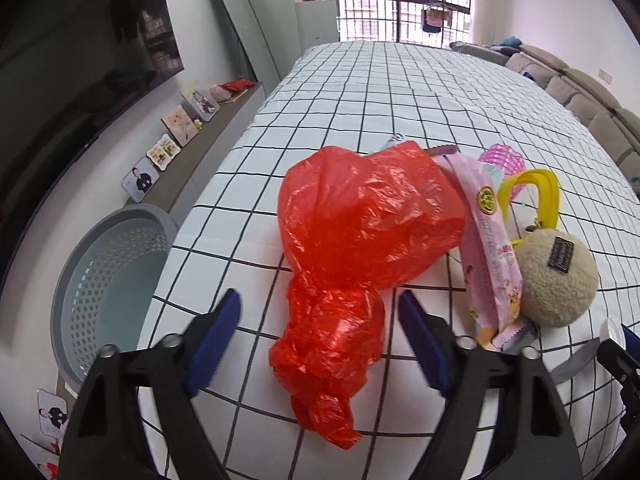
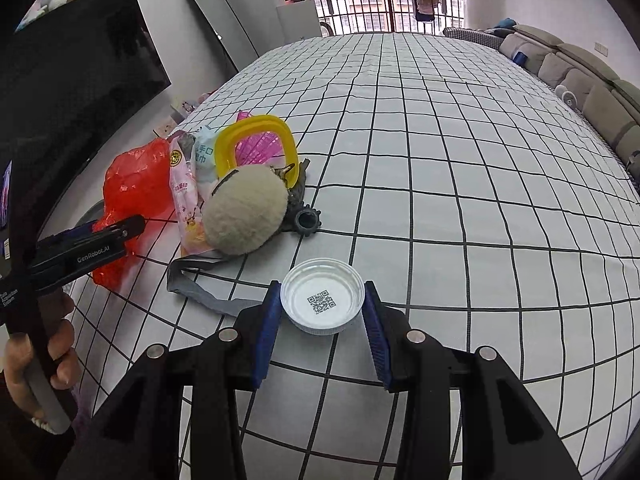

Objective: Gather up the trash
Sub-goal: 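Grasp the red plastic bag with the left gripper while the right gripper holds the cap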

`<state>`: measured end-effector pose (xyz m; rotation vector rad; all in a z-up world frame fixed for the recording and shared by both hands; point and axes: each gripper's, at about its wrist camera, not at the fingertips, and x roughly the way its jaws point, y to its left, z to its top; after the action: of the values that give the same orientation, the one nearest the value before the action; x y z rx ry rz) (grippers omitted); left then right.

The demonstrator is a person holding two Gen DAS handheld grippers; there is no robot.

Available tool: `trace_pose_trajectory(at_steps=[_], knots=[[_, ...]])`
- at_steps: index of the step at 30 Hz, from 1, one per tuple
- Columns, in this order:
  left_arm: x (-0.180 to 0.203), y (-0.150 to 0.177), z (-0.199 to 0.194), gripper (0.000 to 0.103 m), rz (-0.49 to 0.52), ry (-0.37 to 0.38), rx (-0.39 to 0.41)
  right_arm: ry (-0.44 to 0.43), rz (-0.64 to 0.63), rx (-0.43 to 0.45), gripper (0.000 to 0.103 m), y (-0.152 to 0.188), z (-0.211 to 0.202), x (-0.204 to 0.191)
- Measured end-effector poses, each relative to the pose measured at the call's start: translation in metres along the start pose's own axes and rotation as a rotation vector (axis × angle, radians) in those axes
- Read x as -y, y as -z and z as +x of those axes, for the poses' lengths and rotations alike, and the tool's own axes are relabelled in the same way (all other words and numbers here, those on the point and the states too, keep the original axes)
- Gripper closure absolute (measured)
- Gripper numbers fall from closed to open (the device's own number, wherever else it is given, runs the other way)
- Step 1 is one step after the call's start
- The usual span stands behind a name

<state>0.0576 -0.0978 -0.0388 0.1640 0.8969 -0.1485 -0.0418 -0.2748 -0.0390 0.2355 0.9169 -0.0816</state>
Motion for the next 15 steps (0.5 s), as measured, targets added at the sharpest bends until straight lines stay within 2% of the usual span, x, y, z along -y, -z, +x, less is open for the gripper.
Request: trace_pose_trajectory(at_steps=[2, 5, 10, 15], knots=[[0.000, 0.001, -0.003, 0.050, -0.005, 0.025, 0.003, -0.002, -0.002, 0.001, 0.064, 0.001, -0.001, -0.002], [-0.005, 0.003, -0.007, 0.065, -0.017, 0.052, 0.006, -0.002, -0.006, 0.003, 0.064, 0.001, -0.003, -0.005], [-0.017, 0.008, -0.022, 0.068, -0.041, 0.076, 0.032, 0.001, -0.011, 0.012, 0.064, -0.001, -0.008, -0.011], [-0.031, 0.008, -0.045, 0.068, -0.055, 0.059, 0.075, -0.007, -0.028, 0.033, 0.064, -0.004, -0.019, -0.021]])
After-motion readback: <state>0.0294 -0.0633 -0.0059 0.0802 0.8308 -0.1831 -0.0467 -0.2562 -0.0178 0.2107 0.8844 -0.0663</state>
